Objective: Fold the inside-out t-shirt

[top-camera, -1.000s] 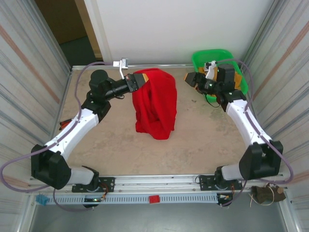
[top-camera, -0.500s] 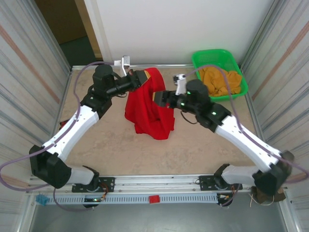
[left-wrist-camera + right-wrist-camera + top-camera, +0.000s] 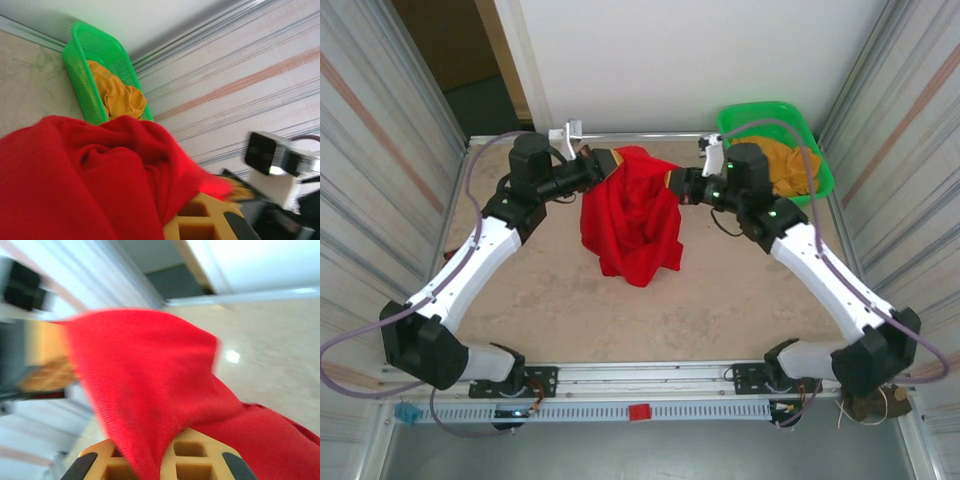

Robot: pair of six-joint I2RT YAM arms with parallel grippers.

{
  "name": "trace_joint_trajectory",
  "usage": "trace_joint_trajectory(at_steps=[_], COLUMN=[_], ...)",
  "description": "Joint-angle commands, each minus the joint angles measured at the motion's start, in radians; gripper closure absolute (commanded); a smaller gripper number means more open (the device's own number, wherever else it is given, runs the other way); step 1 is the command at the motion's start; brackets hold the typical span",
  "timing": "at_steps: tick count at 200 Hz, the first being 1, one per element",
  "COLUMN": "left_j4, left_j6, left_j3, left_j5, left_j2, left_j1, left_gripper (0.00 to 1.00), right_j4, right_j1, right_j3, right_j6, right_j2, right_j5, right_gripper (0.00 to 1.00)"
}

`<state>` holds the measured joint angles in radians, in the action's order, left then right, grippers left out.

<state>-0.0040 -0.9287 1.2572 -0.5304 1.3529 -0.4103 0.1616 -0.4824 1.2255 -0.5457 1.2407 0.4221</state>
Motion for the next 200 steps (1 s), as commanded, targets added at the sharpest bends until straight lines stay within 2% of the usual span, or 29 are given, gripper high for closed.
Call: trace_joint_trajectory(at_steps=[1, 9, 22, 55, 83, 103, 172, 200], left_j4=[0.023, 0.019, 0.015, 0.016, 0.002, -0.005, 0.082, 0.232], left_j6=[0.063, 0.092, 0.13, 0.201, 0.266, 0.313, 0.343, 0.315], left_j3=[-0.027, -0.038, -0.059, -0.134, -0.199, -0.216, -0.158, -0.145], left_j5=[0.021, 0.029, 0.038, 0.055, 0.101, 0.137, 0.148, 0.045], left_j2=[0.01, 0.012, 0.004, -0.084, -0.191, -0.204, -0.001, 0.076], left_j1=[0.038, 0.045, 0.05, 0.05, 0.022, -0.022, -0.137, -0.147], left_gripper=[0.79, 0.69, 0.59, 0.48, 0.44, 0.4, 0.37, 0.33], right_j4=[-0.174, -0.219, -0.24, -0.208, -0.2, -0.203, -0.223, -0.233], right_j1=[0.068, 0.092, 0.122, 0.166, 0.191, 0.202, 0.201, 0.194], right_j3=[-0.022, -0.017, 0.015, 0.07, 0.078, 0.089, 0.136, 0.151], right_j6=[-0.071, -0.113, -0.153, -0.158, -0.157, -0.158, -0.191, -0.2], right_j2=[-0.092, -0.099, -0.094, -0.062, -0.036, -0.015, 0.026, 0.055], right_j5=[0.306, 0.358, 0.4, 0.434, 0.474, 0.516, 0.576, 0.572], right_gripper=[1.0, 1.0, 1.0, 1.0, 1.0, 1.0, 1.0, 1.0])
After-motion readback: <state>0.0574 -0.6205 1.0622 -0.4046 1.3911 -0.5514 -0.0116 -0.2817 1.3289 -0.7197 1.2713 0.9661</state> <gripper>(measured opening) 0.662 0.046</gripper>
